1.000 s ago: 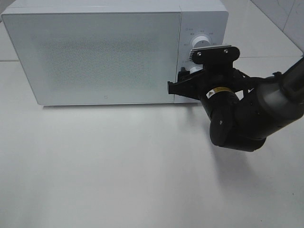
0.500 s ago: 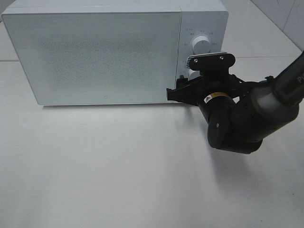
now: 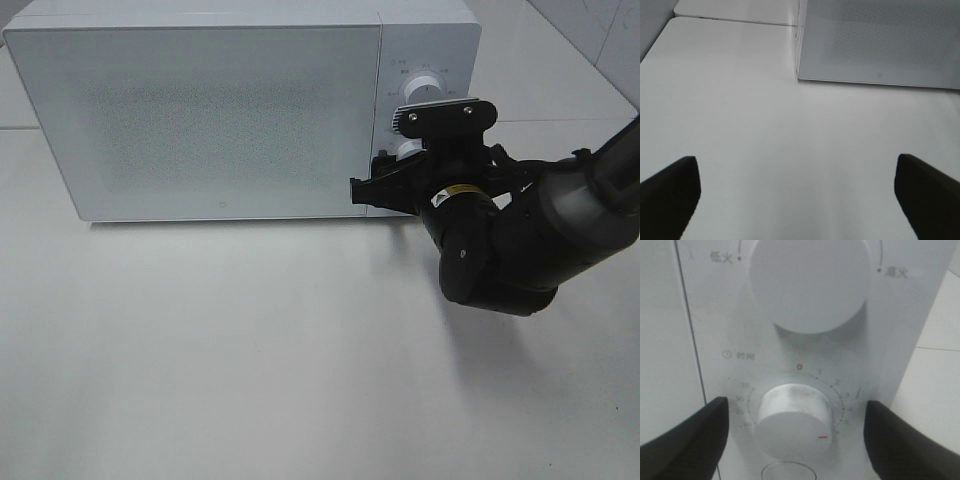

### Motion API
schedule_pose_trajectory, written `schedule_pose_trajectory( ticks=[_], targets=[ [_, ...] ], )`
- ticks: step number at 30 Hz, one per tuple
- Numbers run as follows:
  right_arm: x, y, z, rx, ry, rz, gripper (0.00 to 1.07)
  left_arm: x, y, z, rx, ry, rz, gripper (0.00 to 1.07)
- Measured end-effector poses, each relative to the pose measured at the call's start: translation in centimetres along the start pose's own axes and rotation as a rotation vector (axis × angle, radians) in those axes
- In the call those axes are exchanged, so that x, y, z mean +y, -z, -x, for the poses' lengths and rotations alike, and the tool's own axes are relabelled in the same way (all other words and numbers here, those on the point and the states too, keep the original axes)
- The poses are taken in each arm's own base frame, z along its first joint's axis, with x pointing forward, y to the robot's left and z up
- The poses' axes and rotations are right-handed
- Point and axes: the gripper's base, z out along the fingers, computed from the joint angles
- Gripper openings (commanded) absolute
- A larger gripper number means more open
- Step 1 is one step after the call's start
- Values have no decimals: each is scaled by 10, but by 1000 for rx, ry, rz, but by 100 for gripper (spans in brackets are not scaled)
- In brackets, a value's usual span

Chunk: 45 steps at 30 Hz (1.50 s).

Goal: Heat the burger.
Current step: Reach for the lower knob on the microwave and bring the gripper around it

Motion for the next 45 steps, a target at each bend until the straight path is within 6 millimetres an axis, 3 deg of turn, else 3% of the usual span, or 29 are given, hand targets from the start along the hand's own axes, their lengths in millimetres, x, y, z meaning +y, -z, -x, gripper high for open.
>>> schedule_pose_trajectory(
  ticks=[5,7,8,9,10,11,13,14,34,41,45],
  targets=[
    [0,0,0,-3,-2,-5,54,0,0,0,0,0,0,98],
    [-1,0,1,-7,-2,-6,37,0,0,0,0,0,0,98],
    [-1,0,1,-7,-2,-6,37,0,0,0,0,0,0,98],
    [1,0,1,-12,4,5,23,0,0,0,0,0,0,98],
    [1,0,1,-12,4,5,23,0,0,0,0,0,0,98],
    [1,0,1,-13,5,7,12,0,0,0,0,0,0,98],
    [1,0,1,-13,6,8,8,0,0,0,0,0,0,98],
    [1,0,1,-14,7,11,1,0,0,0,0,0,0,98],
    [1,0,2,-18,-21,11,0,0,0,0,0,0,0,98],
    [2,0,2,-18,-256,20,0,0,0,0,0,0,0,98],
    [2,0,2,-17,-475,37,0,0,0,0,0,0,0,98]
  ],
)
